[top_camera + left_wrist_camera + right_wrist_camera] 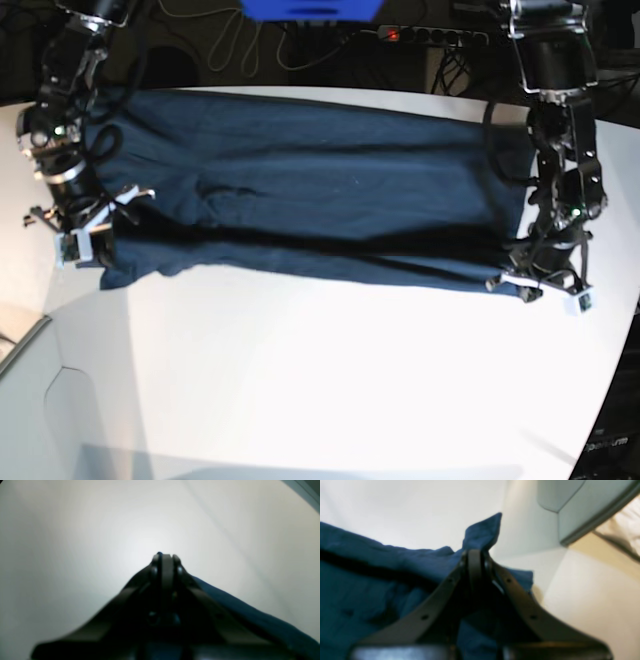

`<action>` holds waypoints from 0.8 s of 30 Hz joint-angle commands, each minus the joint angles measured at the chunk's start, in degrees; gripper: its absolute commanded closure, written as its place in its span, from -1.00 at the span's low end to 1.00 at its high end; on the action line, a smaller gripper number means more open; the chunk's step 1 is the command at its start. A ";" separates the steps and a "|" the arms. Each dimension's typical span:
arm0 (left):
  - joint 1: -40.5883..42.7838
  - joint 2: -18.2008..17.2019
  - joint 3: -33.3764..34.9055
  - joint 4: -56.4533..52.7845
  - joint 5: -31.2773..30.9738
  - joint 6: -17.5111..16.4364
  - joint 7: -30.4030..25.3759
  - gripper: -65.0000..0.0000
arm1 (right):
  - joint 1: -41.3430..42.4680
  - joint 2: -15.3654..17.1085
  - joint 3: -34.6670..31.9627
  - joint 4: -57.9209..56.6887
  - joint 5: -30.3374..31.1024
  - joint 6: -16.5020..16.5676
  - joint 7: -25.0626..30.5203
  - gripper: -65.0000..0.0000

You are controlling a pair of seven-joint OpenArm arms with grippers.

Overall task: Layout the t-shirt on the table in an organized manner, then fold the t-shirt properly
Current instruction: 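Fold the shirt over again lengthwise with both grippers into a long strip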

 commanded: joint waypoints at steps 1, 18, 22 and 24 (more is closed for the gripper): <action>-0.41 -0.60 -0.20 1.19 -0.18 -0.14 -1.35 1.00 | -0.46 0.40 0.16 1.42 0.64 -0.02 1.66 1.00; 4.96 -0.51 -5.56 1.02 -0.18 -0.23 -1.35 1.00 | -11.01 0.40 3.76 0.71 6.45 -0.02 1.92 1.00; 6.89 -0.51 -5.82 1.02 -0.18 -0.23 -1.35 1.00 | -10.92 -0.04 3.76 -0.43 6.45 -0.02 1.92 1.00; 7.59 -0.51 -5.82 1.10 -0.18 -0.23 -1.35 1.00 | -10.92 -0.04 3.76 -0.43 6.45 -0.02 1.92 1.00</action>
